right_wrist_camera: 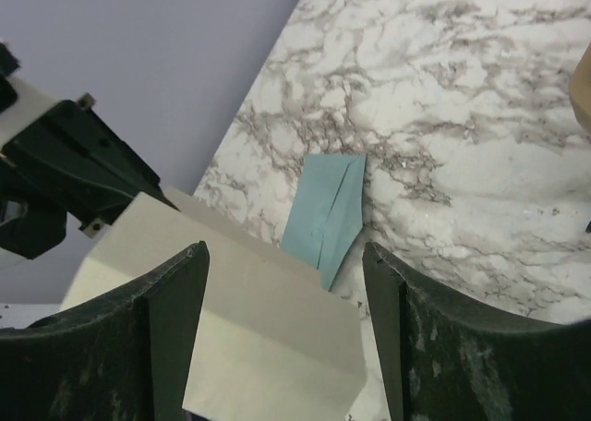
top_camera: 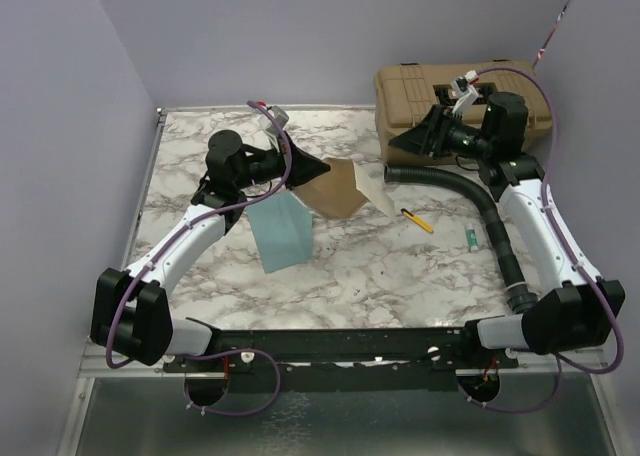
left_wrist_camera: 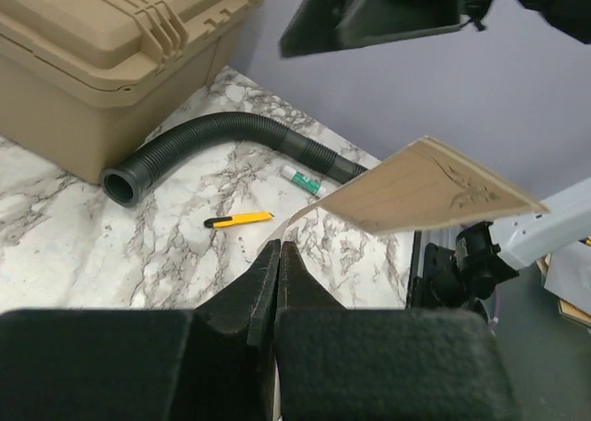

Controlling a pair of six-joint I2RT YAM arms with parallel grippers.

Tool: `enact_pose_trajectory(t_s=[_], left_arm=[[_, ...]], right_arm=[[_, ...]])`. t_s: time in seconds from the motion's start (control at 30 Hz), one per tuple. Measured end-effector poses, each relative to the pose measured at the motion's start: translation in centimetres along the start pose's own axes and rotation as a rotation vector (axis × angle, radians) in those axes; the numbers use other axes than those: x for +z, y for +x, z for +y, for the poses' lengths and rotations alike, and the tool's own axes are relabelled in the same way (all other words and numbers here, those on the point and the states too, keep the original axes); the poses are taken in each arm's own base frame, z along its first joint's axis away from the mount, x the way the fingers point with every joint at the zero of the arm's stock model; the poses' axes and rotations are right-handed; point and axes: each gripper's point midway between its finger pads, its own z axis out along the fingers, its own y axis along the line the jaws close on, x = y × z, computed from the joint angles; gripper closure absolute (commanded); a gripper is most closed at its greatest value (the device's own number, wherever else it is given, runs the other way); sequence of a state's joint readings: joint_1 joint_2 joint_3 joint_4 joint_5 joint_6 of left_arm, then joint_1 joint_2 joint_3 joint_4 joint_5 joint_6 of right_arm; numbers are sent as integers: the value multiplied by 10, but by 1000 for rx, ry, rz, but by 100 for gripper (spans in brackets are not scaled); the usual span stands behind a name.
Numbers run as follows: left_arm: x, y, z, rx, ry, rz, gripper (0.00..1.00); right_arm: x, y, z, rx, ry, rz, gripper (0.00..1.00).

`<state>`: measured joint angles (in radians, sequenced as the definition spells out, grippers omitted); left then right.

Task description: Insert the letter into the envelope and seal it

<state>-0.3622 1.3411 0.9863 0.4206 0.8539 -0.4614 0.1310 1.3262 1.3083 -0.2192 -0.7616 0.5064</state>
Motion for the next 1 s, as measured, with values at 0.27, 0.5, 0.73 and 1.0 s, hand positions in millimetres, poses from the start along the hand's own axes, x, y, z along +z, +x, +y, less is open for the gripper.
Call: enact_pose_trajectory(t_s=[0.27, 0.5, 0.73, 1.0], left_arm=[[7, -7, -11, 5, 44, 2, 100], [13, -15, -22, -70, 84, -10, 100], [11, -19, -43, -107, 178, 6, 100], [6, -11, -63, -127, 269, 67, 100]], right_arm=[[27, 61, 12, -45, -126, 221, 23], [33, 114, 60, -176, -288, 386, 20], [32, 117, 51, -222, -240, 388, 18], [12, 114, 82, -253, -381, 372, 28]])
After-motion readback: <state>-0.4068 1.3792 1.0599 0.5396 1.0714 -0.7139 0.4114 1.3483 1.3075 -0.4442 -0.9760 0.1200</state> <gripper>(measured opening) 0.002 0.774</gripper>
